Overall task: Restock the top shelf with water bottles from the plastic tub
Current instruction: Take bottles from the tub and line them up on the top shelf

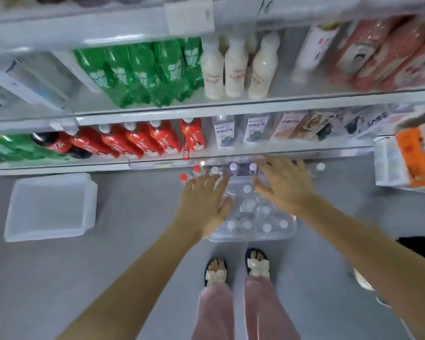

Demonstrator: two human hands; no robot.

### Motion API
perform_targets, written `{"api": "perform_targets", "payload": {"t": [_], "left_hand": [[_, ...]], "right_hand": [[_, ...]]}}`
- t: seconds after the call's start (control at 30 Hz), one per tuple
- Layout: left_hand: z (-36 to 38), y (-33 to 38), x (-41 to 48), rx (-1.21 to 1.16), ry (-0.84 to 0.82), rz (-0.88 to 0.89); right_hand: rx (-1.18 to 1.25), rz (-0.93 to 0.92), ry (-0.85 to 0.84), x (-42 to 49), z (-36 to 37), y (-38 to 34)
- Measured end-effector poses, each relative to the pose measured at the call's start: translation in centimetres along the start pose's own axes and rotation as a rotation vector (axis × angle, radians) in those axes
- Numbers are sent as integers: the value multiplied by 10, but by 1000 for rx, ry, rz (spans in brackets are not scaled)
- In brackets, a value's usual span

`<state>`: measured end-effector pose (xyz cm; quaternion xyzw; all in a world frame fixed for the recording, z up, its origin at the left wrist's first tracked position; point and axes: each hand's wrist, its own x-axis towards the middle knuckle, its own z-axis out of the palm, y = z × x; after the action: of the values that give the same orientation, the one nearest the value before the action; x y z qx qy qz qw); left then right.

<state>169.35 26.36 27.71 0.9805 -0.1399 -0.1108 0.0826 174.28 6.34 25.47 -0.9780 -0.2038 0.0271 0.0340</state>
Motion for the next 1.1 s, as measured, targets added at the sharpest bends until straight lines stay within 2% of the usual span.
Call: {"api": "perform_targets", "payload": {"t": [0.07, 0.2, 0.67, 0.87, 1.1], "left_hand": [[28, -3, -9, -12, -83, -24], [88, -8, -19, -3, -146, -42], [252, -40, -18, -26, -260, -73], [314, -43, -4, -120, -325, -253], [374, -49, 1, -192, -389, -286]], "right_hand": [[-15, 5, -44, -9, 31, 0], [-30, 21, -133, -27, 90, -2], [89, 0, -445, -46, 250, -33], [139, 33, -498, -48, 318, -50], [139, 98, -503, -57, 378, -50]]}}
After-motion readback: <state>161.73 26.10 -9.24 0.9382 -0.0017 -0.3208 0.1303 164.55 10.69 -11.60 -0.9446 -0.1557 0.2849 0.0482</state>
